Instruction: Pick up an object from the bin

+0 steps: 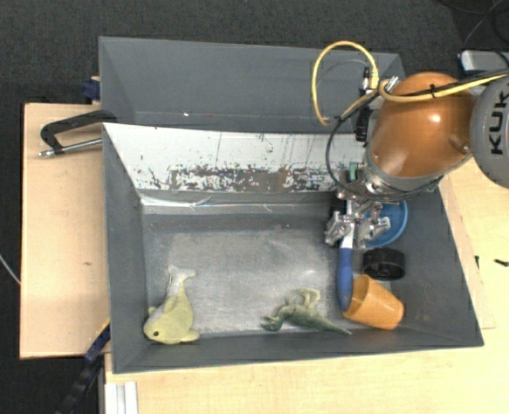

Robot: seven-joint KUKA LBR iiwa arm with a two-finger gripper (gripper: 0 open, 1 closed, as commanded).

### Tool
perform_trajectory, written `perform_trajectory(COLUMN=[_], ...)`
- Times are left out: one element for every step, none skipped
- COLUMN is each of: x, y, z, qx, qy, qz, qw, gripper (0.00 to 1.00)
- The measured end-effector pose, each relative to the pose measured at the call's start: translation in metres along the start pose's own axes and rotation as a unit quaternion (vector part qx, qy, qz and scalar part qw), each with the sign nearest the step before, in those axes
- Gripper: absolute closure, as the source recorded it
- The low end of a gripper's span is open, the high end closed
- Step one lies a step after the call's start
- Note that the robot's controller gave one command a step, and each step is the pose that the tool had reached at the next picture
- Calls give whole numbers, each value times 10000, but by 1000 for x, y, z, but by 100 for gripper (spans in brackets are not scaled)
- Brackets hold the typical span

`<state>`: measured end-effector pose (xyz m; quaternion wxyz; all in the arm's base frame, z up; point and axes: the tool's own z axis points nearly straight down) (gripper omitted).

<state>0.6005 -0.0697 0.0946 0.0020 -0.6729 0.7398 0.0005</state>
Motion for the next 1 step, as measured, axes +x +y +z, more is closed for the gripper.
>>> perform_trajectory(x=[-16], y=[17], z=[-243], qx=[48], qy=[10], qz=[-1567], qw=[9876], gripper=[100])
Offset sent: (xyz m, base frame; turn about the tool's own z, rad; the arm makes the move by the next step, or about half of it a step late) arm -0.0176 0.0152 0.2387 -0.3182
